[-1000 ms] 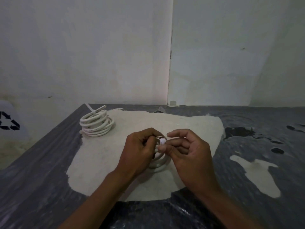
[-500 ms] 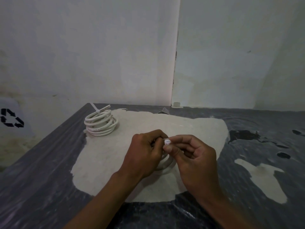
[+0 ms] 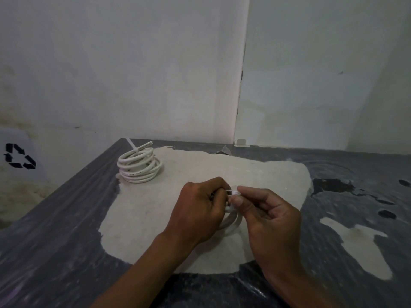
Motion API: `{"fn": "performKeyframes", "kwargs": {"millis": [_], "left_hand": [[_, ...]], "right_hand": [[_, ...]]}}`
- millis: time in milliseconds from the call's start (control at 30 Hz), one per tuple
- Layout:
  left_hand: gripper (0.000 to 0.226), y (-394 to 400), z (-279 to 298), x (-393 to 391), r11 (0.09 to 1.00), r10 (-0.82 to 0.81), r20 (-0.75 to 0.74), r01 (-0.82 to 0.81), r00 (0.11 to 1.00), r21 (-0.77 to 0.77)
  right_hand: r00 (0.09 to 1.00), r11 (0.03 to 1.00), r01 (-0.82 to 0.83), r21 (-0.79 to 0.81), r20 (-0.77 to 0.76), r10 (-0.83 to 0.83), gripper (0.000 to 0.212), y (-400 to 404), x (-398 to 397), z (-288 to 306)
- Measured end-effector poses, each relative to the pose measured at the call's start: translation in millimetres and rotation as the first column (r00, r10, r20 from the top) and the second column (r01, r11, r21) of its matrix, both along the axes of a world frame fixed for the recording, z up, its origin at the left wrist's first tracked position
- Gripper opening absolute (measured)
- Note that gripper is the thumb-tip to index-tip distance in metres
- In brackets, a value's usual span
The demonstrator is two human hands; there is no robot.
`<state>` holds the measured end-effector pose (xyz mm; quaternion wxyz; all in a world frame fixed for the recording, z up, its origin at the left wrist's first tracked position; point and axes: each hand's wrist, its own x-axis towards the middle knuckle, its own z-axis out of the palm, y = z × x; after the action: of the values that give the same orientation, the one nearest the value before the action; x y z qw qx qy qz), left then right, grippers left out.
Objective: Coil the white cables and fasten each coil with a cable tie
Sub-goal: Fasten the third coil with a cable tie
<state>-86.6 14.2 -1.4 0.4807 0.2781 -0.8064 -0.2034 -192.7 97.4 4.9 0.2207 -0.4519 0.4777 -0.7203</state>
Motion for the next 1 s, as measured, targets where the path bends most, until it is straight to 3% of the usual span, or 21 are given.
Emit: {"fn": "performKeyframes", "kwargs": {"millis": [233,600,1000], "left_hand": [[0.022,0.2,1.5,2.9,0.998,0.013,0.048,-0.010,0.999,-0.055],[0.030,-0.9,0.8,0.0,0.997,0.049,0.005,-0.049,0.999,-0.058],[0.025,-0.1,-2.0,3.2,0.996,0.045,-0.030,-0.047,0.999,-0.073]], "right_hand": [[1.000,1.000,-0.004,0.004,-0.007,0.004,0.024,0.2,1.7,-0.3],[0.998,0.998,0.066,-0.022,-0.011,-0.066,0.019,-2.3,2.2,-5.5],[0.999,1.000,-0.029,0.010,-0.042,0.029,0.019,-3.7,1.1,-1.3]]}}
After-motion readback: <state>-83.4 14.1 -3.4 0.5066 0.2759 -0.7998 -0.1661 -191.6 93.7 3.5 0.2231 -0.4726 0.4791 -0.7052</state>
